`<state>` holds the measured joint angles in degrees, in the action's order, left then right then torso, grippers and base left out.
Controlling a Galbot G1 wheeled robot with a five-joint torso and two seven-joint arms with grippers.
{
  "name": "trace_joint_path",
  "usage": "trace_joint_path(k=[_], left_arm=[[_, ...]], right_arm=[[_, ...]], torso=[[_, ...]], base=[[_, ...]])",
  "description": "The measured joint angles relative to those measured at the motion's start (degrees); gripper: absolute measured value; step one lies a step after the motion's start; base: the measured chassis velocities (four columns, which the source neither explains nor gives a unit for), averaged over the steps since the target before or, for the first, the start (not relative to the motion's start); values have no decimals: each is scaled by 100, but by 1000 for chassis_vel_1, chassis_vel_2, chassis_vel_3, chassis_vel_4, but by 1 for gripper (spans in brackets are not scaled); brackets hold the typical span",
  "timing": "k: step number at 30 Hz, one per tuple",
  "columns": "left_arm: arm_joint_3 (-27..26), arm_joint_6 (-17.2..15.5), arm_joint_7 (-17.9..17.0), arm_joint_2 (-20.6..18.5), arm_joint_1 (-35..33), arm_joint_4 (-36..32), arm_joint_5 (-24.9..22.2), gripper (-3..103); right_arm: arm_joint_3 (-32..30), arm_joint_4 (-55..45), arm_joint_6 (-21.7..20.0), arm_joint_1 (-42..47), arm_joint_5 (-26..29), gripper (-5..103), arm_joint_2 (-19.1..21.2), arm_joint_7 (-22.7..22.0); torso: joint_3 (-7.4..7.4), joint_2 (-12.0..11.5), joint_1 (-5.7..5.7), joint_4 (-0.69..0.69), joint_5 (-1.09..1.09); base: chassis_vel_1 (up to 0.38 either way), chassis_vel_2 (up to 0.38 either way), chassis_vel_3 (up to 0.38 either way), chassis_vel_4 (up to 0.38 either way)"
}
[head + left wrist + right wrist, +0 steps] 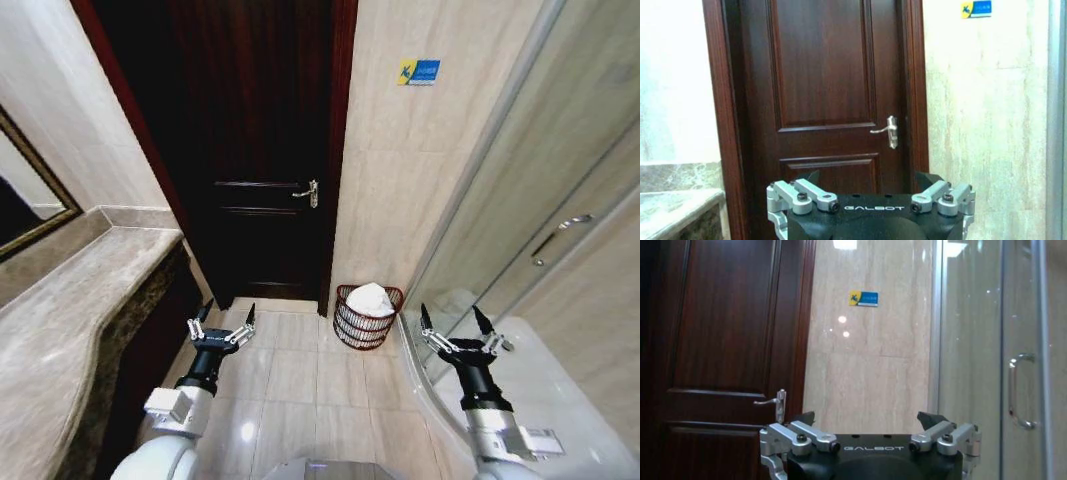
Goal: Discard the used towel into the hamper.
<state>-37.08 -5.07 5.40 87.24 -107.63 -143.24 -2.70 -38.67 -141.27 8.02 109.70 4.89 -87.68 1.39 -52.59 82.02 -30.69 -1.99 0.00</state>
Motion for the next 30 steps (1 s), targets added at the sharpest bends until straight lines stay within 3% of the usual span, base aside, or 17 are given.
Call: trace_joint_path(k=[30], left_arm=[[0,0,0,0,0,0,0,94]], right_arm=[[0,-1,0,0,0,100,0,0]], torso=[[0,-1,0,2,1]], base=[[198,-193,-195,197]])
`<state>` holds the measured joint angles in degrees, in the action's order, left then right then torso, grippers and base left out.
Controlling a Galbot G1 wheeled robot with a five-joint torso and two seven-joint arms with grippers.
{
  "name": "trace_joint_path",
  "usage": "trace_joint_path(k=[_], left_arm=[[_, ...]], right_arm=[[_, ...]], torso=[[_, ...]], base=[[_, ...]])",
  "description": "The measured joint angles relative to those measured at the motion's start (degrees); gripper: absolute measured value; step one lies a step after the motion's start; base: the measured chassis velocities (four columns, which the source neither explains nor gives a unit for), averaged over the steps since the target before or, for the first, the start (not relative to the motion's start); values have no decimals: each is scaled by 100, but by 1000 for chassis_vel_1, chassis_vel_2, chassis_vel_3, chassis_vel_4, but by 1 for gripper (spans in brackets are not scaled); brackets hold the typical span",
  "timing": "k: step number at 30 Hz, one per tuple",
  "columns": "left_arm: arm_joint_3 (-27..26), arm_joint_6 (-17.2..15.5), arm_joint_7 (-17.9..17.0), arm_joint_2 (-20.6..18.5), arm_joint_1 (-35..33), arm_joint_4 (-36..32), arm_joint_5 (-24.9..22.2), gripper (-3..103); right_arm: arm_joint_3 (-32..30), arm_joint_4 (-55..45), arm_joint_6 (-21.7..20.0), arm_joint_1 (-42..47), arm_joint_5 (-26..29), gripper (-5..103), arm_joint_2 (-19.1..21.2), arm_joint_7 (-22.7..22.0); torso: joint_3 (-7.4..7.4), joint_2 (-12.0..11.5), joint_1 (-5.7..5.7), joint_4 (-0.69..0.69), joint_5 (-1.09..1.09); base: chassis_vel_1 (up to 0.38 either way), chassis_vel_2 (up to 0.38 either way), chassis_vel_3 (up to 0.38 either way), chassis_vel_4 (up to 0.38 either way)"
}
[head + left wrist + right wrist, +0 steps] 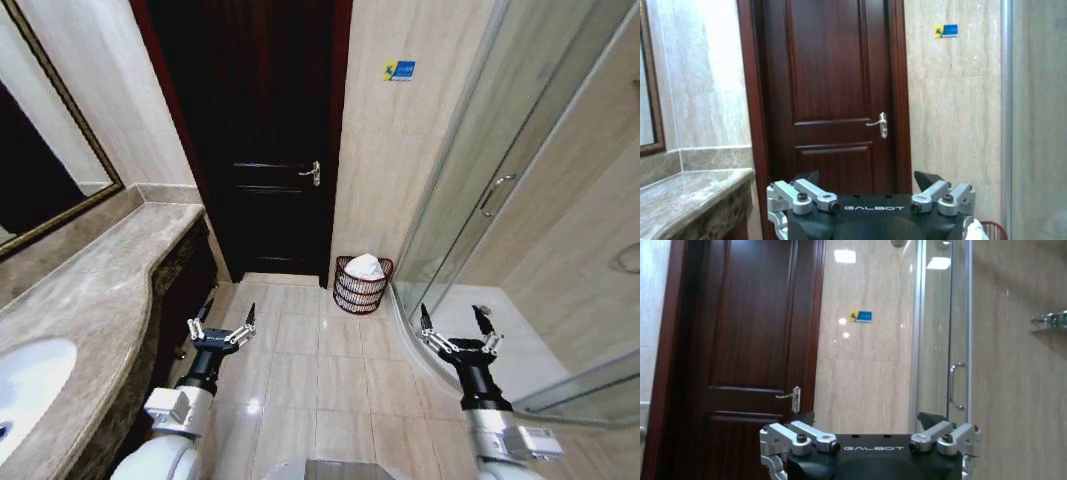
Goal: Discard the used towel into the hamper.
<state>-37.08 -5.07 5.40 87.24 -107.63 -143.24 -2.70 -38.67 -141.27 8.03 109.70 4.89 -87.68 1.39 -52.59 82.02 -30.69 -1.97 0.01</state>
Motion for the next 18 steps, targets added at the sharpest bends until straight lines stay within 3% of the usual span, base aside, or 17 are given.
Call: trace_joint_path(k=[9,11,18], left_arm=[[0,0,-1,-1,0,0,0,94],[1,0,0,0,-1,0,0,94],[0,0,0,0,1,0,0,94]], right_arm=[[1,0,0,0,0,100,0,0],[0,0,0,0,0,100,0,0],[0,0,0,-2,0,100,0,0]], torso=[[1,2,2,-1,4],[0,1,2,0,-5],[-2,-3,-7,-3,-1]], base=[[139,-138,-146,133],[0,0,0,0],[-30,13,50,-17]])
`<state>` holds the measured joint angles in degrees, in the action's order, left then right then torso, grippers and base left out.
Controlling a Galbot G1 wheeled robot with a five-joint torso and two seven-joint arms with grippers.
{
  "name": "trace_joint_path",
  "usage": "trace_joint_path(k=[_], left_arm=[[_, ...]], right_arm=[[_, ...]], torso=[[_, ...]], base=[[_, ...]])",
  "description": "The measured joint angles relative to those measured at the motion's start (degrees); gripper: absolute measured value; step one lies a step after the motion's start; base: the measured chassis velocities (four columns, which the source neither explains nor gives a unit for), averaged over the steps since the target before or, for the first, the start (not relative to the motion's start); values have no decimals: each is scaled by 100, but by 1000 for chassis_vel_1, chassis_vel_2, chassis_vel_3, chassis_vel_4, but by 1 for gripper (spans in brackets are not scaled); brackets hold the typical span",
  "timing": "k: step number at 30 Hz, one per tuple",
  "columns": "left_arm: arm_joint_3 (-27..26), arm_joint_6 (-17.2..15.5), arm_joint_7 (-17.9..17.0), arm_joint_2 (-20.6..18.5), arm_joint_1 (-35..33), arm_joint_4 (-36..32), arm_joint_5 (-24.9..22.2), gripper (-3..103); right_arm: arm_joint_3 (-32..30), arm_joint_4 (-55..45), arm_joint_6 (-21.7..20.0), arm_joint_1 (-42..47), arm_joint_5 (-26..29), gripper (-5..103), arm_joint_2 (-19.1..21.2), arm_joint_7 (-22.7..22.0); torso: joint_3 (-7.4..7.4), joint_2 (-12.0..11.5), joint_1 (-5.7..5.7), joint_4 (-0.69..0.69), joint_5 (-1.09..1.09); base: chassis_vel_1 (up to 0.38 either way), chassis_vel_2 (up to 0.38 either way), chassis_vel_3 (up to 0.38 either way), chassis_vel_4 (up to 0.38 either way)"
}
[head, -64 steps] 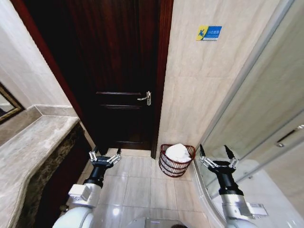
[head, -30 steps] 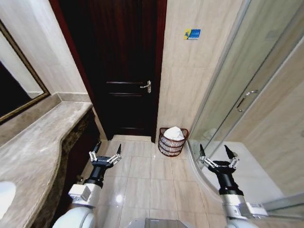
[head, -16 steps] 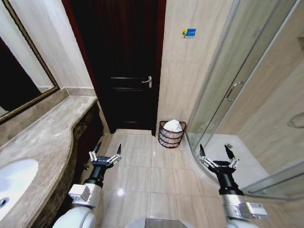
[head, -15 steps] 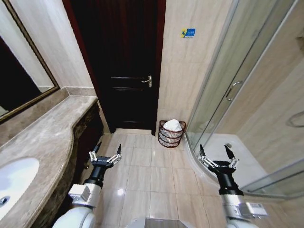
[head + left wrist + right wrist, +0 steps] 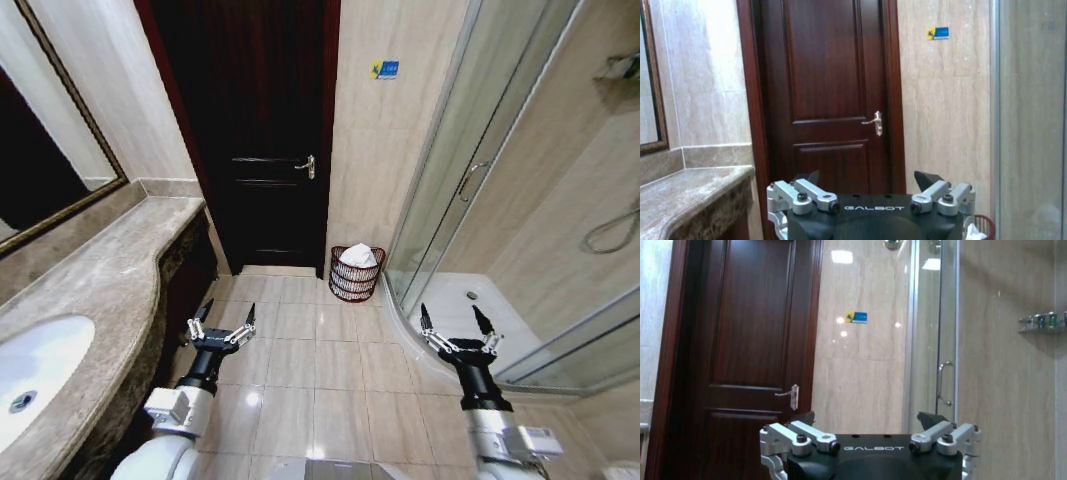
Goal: Discard the used towel into the hamper.
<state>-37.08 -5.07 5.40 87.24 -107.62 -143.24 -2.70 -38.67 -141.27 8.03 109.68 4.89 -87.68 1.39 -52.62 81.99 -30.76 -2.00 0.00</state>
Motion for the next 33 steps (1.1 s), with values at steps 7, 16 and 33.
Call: trace_joint_path(k=[7,16,33], left_arm=[[0,0,0,0,-1,0,0,94],[0,0,0,0,-1,0,0,94],[0,0,0,0,0,0,0,94]], right_arm=[[0,0,0,1,0,100,0,0],[0,0,0,1,0,100,0,0],[0,0,0,1,0,100,0,0]], torso=[[2,1,6,1,0],[2,2,6,1,0],[2,2,5,1,0]], base=[[0,0,0,0],[0,0,0,0],[0,0,0,0]])
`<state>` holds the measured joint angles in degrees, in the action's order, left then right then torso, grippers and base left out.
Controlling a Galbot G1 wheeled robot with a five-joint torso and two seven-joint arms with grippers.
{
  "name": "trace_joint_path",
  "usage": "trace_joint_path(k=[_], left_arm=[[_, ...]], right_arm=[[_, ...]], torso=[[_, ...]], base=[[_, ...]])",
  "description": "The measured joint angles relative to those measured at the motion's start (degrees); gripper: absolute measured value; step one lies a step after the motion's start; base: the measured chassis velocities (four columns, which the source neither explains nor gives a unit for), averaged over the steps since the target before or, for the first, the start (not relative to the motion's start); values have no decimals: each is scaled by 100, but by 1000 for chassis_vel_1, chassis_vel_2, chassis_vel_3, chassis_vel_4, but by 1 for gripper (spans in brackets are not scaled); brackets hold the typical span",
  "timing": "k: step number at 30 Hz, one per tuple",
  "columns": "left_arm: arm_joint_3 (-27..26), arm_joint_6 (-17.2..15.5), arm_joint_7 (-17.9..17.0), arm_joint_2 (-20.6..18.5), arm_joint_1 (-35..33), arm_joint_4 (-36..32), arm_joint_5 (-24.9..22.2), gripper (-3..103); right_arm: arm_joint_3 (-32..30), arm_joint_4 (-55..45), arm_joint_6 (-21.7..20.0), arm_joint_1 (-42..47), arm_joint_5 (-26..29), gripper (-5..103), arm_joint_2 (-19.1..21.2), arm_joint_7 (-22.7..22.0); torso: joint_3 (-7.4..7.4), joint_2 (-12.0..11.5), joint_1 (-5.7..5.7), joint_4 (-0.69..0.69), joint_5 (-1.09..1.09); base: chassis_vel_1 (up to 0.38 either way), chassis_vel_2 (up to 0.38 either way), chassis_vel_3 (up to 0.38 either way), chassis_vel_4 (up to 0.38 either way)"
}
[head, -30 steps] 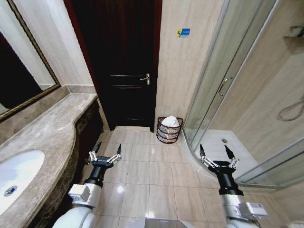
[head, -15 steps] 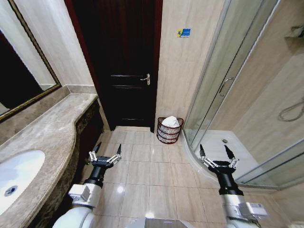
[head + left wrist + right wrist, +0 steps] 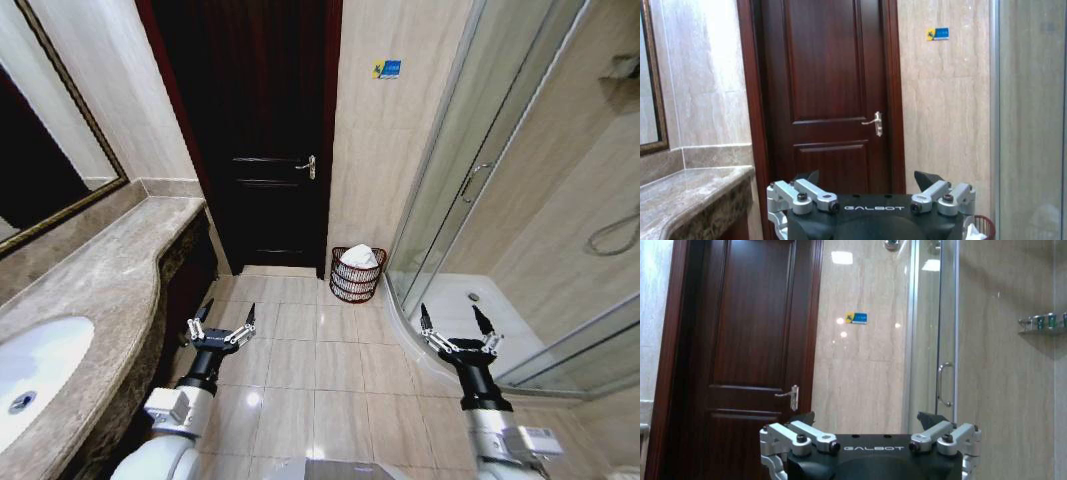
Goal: Discard the used towel into the hamper.
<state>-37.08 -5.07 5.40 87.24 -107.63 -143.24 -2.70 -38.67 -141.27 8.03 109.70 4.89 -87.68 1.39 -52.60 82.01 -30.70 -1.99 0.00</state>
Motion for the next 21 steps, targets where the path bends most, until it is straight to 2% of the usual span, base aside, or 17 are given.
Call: trace_joint_path(k=[21], left_arm=[[0,0,0,0,0,0,0,94]], right_arm=[[0,0,0,0,0,100,0,0]], torso=[[0,0,0,0,0]], base=[[0,0,0,0]])
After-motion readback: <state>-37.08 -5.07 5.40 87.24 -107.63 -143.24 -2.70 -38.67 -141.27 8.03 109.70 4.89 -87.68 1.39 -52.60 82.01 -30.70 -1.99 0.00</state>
